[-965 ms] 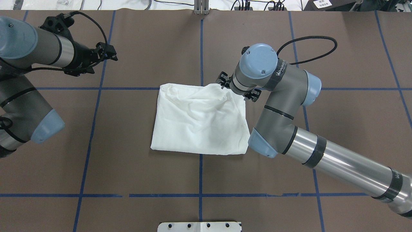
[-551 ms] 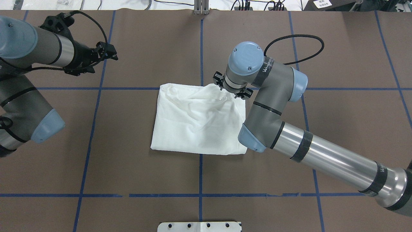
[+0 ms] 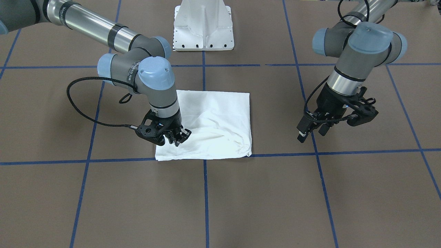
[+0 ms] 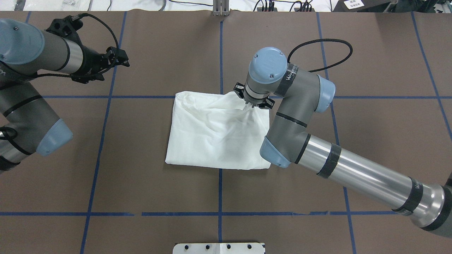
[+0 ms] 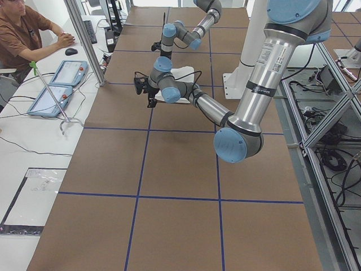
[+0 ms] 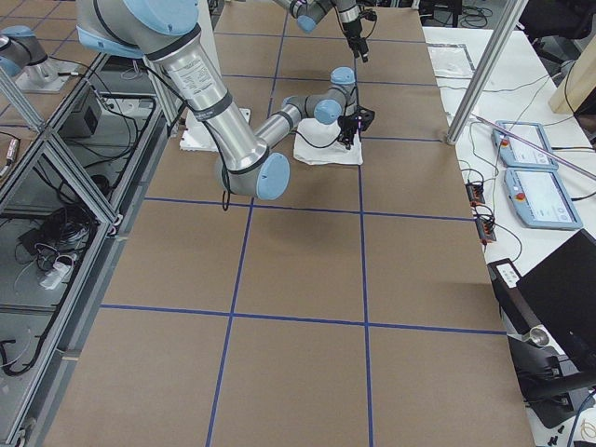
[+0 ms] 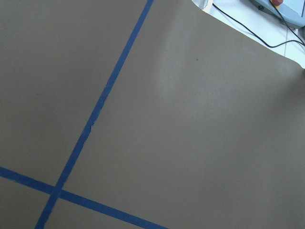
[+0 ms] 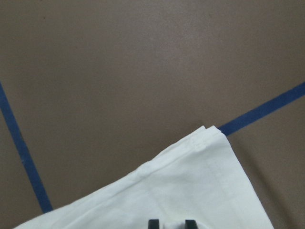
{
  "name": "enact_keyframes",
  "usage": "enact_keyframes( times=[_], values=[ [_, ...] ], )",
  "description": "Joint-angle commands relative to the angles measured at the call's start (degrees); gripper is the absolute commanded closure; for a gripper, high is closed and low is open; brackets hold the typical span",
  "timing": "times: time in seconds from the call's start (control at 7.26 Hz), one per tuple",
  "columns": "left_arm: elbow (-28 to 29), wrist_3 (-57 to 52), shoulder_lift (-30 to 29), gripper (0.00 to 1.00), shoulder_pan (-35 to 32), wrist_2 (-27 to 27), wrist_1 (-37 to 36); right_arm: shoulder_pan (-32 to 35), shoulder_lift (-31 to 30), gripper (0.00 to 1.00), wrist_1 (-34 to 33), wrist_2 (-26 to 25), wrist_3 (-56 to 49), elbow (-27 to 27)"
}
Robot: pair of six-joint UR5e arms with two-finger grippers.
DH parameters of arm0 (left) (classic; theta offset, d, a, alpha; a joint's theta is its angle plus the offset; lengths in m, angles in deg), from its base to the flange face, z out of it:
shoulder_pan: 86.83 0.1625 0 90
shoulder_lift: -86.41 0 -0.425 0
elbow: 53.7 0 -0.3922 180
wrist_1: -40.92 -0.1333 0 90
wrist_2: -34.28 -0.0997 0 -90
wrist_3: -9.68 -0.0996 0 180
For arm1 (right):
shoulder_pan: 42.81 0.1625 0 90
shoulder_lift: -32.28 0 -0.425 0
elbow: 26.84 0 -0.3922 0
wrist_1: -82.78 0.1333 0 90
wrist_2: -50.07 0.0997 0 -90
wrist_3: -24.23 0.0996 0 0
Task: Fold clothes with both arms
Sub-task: 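Press the folded edge down with the right gripper, then release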
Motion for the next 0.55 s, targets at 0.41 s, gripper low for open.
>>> enact_keyframes(
  times=[0.41],
  values=[
    [-0.04, 0.17, -0.27, 0.0, 0.01, 0.09, 0.09, 2.1, 0.41, 1.0, -8.77, 3.4, 0.63, 1.35]
  ],
)
